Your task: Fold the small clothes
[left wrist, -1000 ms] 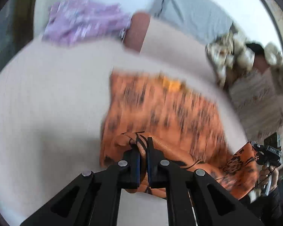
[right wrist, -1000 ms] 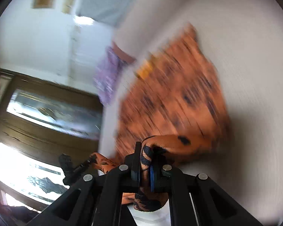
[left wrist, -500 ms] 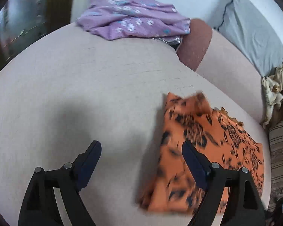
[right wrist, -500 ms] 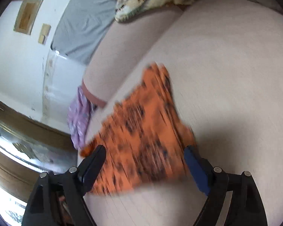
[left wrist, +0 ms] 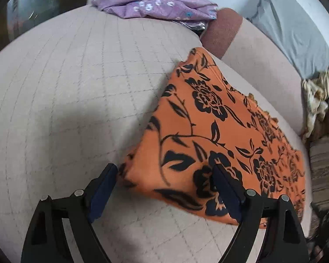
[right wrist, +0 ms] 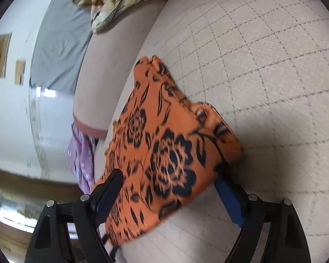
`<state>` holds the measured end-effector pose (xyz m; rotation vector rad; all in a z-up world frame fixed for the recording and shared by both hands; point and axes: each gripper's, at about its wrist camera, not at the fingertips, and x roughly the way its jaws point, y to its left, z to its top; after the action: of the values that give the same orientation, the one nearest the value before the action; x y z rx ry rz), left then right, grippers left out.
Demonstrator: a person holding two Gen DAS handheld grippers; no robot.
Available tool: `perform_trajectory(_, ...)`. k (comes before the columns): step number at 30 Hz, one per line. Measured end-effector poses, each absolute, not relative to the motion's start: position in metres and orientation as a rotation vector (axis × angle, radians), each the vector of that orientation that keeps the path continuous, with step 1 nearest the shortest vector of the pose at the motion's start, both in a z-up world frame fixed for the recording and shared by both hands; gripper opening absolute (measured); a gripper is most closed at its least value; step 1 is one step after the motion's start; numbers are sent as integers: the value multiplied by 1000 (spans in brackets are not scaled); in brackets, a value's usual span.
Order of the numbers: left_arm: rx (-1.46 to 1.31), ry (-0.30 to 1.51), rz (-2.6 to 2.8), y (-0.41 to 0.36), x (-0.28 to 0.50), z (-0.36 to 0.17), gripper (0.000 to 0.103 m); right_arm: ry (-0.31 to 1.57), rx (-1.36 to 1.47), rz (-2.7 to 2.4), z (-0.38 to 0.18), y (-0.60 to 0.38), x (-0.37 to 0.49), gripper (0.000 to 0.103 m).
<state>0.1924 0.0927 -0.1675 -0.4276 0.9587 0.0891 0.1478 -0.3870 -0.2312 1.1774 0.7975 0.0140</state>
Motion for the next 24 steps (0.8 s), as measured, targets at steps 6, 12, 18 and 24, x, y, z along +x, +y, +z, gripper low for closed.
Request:
perform_trajectory(6,-356,993,99,92,219,-170,26,803,1161,-65,-234,-389,181,27)
perform_trajectory(12,-367,934,31,92,228,-131,17,792,1055,17,-211,-384,198,15)
perform_trajectory(18,-348,793,-30,85,197,-53,15,678,971,112,-122,-376,188,9)
perform_trajectory(24,-299,751,-74,91,120,-35,20,641,926,164,-81,-373,116,9)
